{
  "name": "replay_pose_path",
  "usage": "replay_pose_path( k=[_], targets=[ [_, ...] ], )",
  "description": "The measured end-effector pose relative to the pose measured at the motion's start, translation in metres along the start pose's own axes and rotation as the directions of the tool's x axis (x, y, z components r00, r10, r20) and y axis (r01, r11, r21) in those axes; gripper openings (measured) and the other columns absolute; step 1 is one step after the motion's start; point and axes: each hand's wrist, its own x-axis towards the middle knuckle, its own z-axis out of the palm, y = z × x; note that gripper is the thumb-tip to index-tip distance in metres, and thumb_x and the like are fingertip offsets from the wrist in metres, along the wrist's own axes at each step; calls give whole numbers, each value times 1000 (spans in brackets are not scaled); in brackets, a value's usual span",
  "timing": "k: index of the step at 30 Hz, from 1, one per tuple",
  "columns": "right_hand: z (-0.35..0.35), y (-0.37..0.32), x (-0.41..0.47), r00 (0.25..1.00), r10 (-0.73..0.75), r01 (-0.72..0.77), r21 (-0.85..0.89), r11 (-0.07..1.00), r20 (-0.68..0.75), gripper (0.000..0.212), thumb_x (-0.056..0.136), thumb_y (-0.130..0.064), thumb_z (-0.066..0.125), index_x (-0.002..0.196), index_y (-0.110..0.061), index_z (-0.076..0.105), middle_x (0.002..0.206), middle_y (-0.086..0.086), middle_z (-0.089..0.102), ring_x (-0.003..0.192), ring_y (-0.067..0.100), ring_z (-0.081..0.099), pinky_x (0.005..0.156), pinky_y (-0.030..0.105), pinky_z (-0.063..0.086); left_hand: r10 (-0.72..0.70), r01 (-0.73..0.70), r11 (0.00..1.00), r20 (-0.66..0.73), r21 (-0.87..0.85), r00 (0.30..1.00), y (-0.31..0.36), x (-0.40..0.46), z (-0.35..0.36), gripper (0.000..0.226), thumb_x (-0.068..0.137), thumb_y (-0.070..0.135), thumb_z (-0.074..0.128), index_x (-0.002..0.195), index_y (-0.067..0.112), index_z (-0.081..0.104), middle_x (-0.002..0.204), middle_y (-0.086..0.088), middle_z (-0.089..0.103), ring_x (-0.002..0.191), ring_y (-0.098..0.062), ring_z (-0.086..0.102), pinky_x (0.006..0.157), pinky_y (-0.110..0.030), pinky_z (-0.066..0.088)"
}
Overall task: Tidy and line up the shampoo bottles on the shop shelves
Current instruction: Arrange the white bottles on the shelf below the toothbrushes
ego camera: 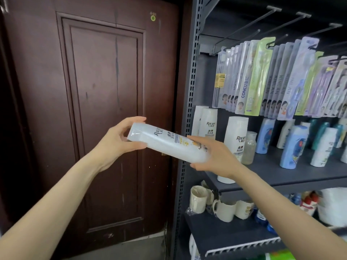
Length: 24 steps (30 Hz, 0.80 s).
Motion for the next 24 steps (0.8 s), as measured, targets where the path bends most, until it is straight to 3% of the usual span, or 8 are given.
replay_pose_path(
  k=[2,5,8,10,15,19,21,24],
  targets=[
    [-2,3,-4,999,34,-31,86,996,-34,63,69,-24,80,124,-38,53,117,-18,55,104,-2,50,86,14,36,-14,14,1000,-46,-9,999,2,-2,0,46,76,-2,71,113,23,59,117,-3,62,96,-20,66,82,-26,55],
    [-5,6,-7,983,130,-83,313,946,-133,47,72,-22,79,113,-29,60,108,-17,58,98,-2,54,79,16,43,-70,45,979,-119,-198,990,-1,-1,7,33,78,0,68,106,14,61,111,-12,63,92,-23,68,78,-26,56],
    [1,2,-9,928,304,-115,610,784,-216,36,76,-21,74,108,-16,58,103,0,62,95,15,64,75,29,58,-165,107,950,-184,-293,969,-3,5,19,21,82,12,66,102,10,61,102,-16,68,84,-29,71,73,-27,58],
    [6,-1,-7,886,420,-154,729,667,-197,33,80,-25,71,106,-9,57,98,5,66,95,21,67,73,37,59,-220,146,949,-252,-281,943,-5,9,27,19,84,21,66,100,10,62,97,-15,70,80,-26,72,70,-27,58],
    [7,2,-7,858,502,-240,781,576,-106,42,81,-38,67,107,-6,62,100,10,71,93,23,69,73,41,60,-163,119,969,-203,-214,965,-7,11,30,25,85,20,66,109,14,62,101,-10,70,87,-22,71,72,-25,57],
    [5,7,-12,904,424,-199,829,523,-50,27,88,-21,61,113,-10,63,108,11,69,96,26,69,77,37,59,-170,149,985,-381,-84,909,-8,18,28,26,83,32,69,104,18,64,98,-5,68,82,-18,71,72,-33,58],
    [7,7,-14,922,385,-184,834,520,-37,29,89,-13,60,117,-11,61,112,8,69,95,25,69,78,35,59,-219,173,975,-461,-141,860,-9,23,26,29,81,36,70,100,15,65,98,-6,68,83,-18,70,73,-34,58],
    [9,5,-13,919,389,-167,827,537,-67,33,88,-15,62,120,-12,60,109,5,70,92,23,70,75,31,59,-285,201,952,-437,-230,853,-11,25,22,31,80,34,71,98,10,65,100,-9,69,84,-20,71,68,-29,59]
  ],
)
